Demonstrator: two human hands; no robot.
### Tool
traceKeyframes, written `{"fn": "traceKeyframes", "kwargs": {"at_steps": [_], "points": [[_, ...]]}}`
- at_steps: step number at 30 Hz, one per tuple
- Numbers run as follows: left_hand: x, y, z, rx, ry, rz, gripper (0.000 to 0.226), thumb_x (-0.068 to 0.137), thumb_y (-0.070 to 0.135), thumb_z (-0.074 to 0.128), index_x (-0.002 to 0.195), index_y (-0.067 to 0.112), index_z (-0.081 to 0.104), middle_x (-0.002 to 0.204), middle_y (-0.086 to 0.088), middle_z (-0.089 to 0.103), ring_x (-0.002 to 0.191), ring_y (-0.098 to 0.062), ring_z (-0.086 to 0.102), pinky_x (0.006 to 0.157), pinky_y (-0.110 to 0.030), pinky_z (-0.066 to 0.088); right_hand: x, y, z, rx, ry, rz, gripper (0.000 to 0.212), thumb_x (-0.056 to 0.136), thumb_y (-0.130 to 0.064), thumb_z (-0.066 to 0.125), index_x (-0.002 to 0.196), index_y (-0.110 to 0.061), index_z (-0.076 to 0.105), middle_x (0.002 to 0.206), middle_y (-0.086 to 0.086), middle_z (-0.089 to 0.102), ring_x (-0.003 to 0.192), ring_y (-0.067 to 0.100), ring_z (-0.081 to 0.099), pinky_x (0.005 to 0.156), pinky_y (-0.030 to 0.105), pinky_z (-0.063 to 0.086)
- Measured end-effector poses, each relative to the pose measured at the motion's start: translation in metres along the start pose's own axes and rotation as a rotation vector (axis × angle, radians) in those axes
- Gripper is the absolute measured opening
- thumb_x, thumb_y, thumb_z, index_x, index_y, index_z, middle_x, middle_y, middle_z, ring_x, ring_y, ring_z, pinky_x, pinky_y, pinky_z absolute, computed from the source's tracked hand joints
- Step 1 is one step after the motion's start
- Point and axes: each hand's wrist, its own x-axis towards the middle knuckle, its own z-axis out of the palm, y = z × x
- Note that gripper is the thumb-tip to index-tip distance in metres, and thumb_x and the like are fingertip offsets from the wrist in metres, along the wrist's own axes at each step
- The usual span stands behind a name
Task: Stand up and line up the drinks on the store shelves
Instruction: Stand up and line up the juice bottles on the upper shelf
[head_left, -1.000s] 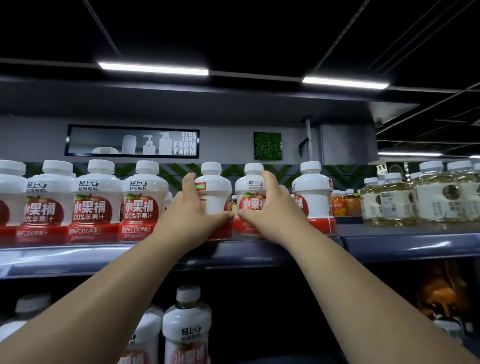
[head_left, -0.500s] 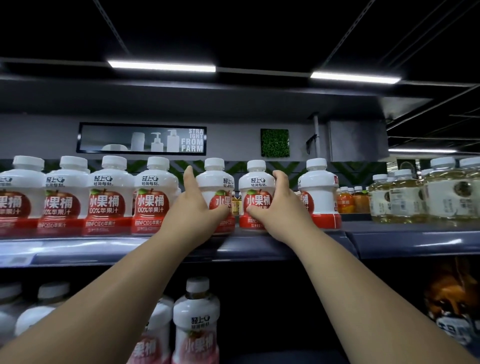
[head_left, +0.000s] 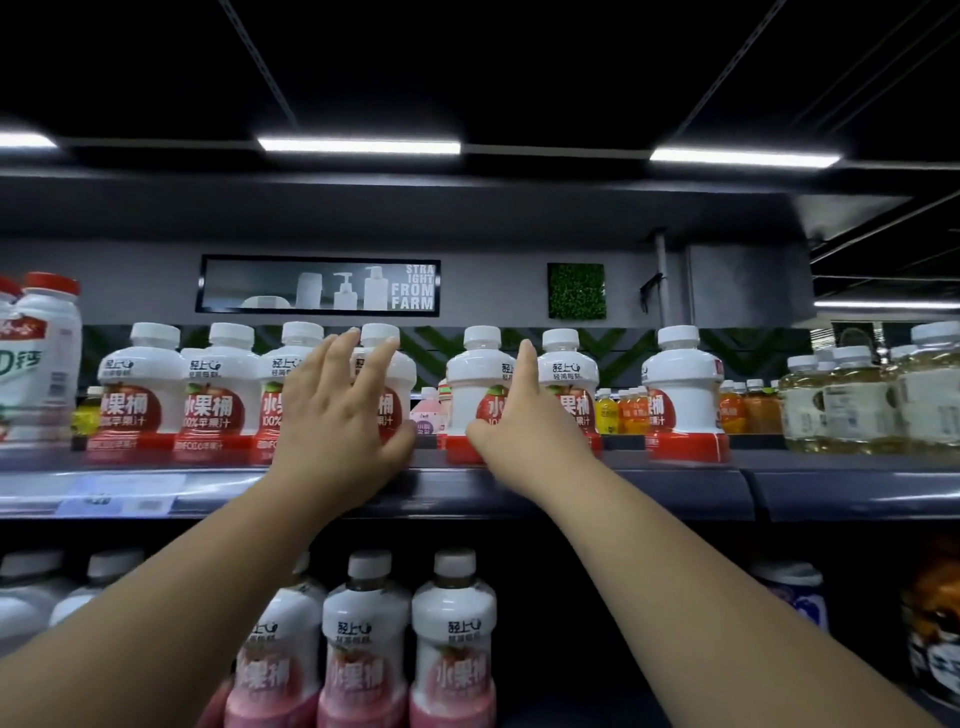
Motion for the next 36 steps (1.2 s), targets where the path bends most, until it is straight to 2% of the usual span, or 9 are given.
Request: {"fn": "traceKeyframes", "kwargs": {"at_steps": [2,5,10,14,19,23,29,33,36], "points": [[0.001,-0.009,0.002,0.017,-0.009,0.016,0.083,0.077,0.064,0.038,0.152,0.034,0.019,0.160,-0.010,0.020,0.148,-0.032,0.014,0.121,-0.050,0.008,0.003,-0.003,0.000,-0.031,0.031,0.017,0.107,0.088,-0.042,0.068,0.156,-0.023,-0.013,0.129,0.010,0.057,0.106,0.029,0.061,0.089,0.042,0.053],[0.000,-0.014,0.009,0.038,-0.008,0.030,0.085,0.077,0.065,0.029,0.154,0.032,0.019,0.161,-0.011,0.022,0.149,-0.031,0.014,0.123,-0.046,0.000,0.008,-0.004,-0.003,0.039,0.060,0.055,0.116,0.078,-0.052,0.078,0.155,-0.020,-0.002,0.147,0.011,0.046,0.127,0.031,0.052,0.100,0.043,0.045],[-0.001,-0.018,0.014,0.028,0.013,0.046,0.086,0.078,0.065,0.025,0.156,0.029,0.019,0.162,-0.011,0.022,0.150,-0.029,0.013,0.123,-0.045,-0.003,0.011,-0.014,0.006,0.013,-0.025,0.077,0.102,0.087,-0.042,0.063,0.156,-0.019,-0.008,0.125,0.011,0.059,0.105,0.030,0.060,0.087,0.040,0.050],[-0.001,-0.018,0.015,0.014,0.016,0.053,0.086,0.079,0.065,0.023,0.156,0.029,0.017,0.162,-0.011,0.021,0.151,-0.028,0.012,0.123,-0.045,-0.003,0.011,-0.018,0.015,0.012,0.045,0.006,0.095,0.081,-0.055,0.072,0.148,-0.023,0.014,0.133,0.006,0.058,0.116,0.031,0.058,0.094,0.042,0.049],[-0.003,-0.018,0.017,-0.006,0.042,0.064,0.081,0.082,0.064,0.027,0.155,0.028,0.025,0.161,-0.015,0.024,0.150,-0.031,0.017,0.123,-0.048,0.003,0.009,-0.013,0.021,0.041,0.054,-0.027,0.097,0.078,-0.061,0.073,0.149,-0.028,0.016,0.139,0.000,0.056,0.119,0.026,0.058,0.095,0.041,0.049],[-0.003,-0.015,0.017,0.009,0.044,0.082,0.080,0.082,0.064,0.030,0.154,0.030,0.024,0.162,-0.014,0.018,0.150,-0.033,0.013,0.122,-0.052,0.003,0.001,-0.008,0.011,0.147,0.050,-0.083,0.090,0.078,-0.054,0.077,0.148,-0.033,0.024,0.137,-0.005,0.054,0.120,0.019,0.055,0.098,0.037,0.047],[0.002,0.024,0.016,-0.061,0.044,0.120,0.080,0.081,0.066,0.031,0.153,0.033,0.023,0.163,-0.010,0.016,0.151,-0.031,0.006,0.120,-0.053,-0.005,-0.006,0.020,-0.018,0.138,0.266,-0.116,0.064,0.083,-0.039,0.077,0.137,-0.026,0.046,0.135,-0.004,0.050,0.117,0.014,0.049,0.096,0.031,0.044],[0.010,0.059,0.019,-0.091,0.062,0.128,0.077,0.081,0.064,0.034,0.152,0.038,0.019,0.164,-0.007,0.012,0.152,-0.028,0.003,0.121,-0.052,-0.006,-0.002,0.048,-0.031,-0.009,0.311,-0.022,0.082,0.079,-0.042,0.079,0.145,-0.027,0.033,0.137,0.004,0.046,0.124,0.024,0.046,0.103,0.037,0.040],[0.015,0.064,0.026,-0.065,0.032,0.103,0.079,0.081,0.065,0.031,0.153,0.037,0.016,0.164,-0.007,0.012,0.152,-0.027,0.002,0.120,-0.052,-0.007,0.005,0.058,-0.039,0.014,0.081,0.128,0.115,0.078,-0.049,0.080,0.156,-0.025,0.000,0.147,0.008,0.044,0.127,0.029,0.050,0.103,0.040,0.041]]}}
